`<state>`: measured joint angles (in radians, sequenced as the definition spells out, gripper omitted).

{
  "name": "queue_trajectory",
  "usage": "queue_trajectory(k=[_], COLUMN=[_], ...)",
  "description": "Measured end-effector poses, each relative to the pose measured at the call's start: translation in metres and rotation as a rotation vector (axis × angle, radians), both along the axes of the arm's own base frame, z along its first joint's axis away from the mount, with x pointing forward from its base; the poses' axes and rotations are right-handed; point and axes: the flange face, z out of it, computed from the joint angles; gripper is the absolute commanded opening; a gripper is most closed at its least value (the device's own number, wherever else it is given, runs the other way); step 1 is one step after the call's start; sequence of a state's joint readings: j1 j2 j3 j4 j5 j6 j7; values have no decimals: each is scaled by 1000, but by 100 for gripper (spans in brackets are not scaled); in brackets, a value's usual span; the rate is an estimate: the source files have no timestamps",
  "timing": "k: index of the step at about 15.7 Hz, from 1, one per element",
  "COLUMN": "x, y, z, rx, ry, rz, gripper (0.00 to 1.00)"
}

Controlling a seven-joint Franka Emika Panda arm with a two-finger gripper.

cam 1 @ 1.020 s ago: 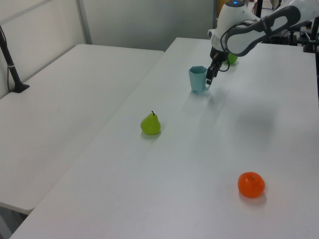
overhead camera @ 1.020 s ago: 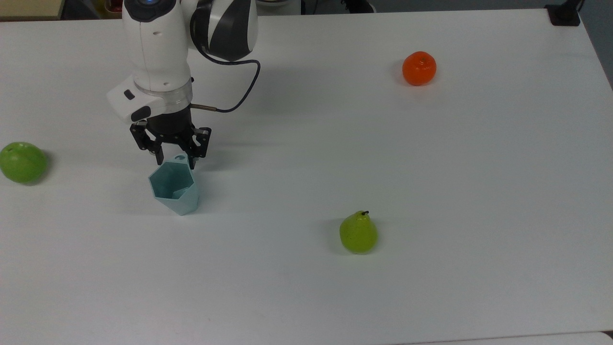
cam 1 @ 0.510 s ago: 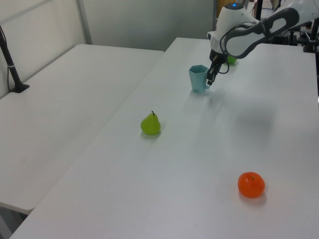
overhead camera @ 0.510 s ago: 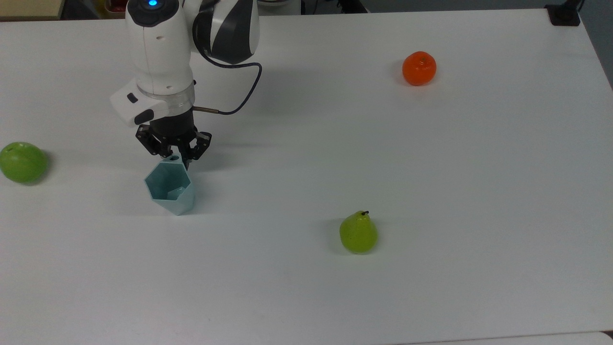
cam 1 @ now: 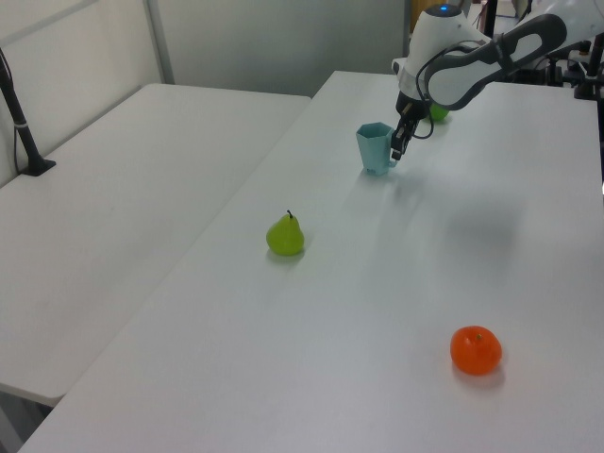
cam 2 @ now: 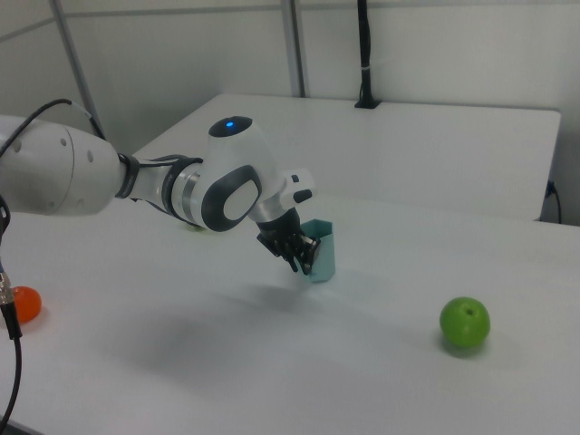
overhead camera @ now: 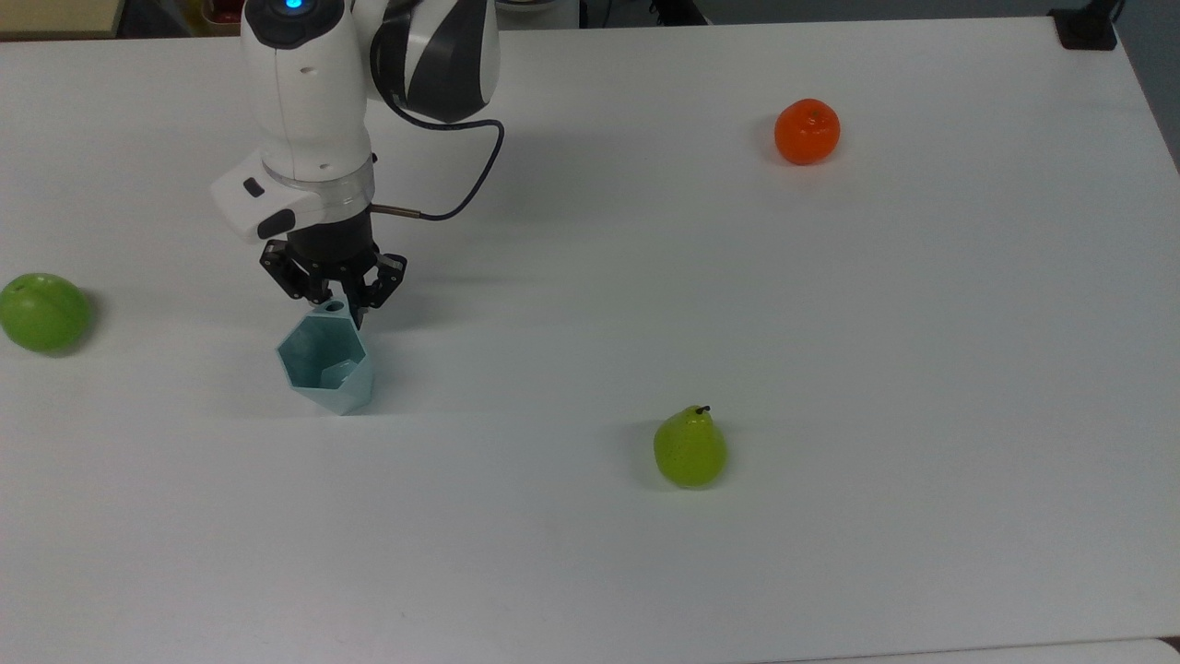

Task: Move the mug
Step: 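Close the gripper on the mug's rim, then lift the mug and carry it toward the orange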

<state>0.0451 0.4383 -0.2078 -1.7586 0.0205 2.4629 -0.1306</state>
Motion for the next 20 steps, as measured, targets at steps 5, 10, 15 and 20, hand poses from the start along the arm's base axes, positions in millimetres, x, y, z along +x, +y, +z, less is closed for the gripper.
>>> queue_trajectory(k=[5,10,15,20], x=[0,-12,-55,-110], y=[0,1,6,11], z=[35,90,175,222], rx=[8,37,87,133], ry=[-55,-82,-24,46], rz=[-5,-14,-12,2], gripper=[0,0,0,0])
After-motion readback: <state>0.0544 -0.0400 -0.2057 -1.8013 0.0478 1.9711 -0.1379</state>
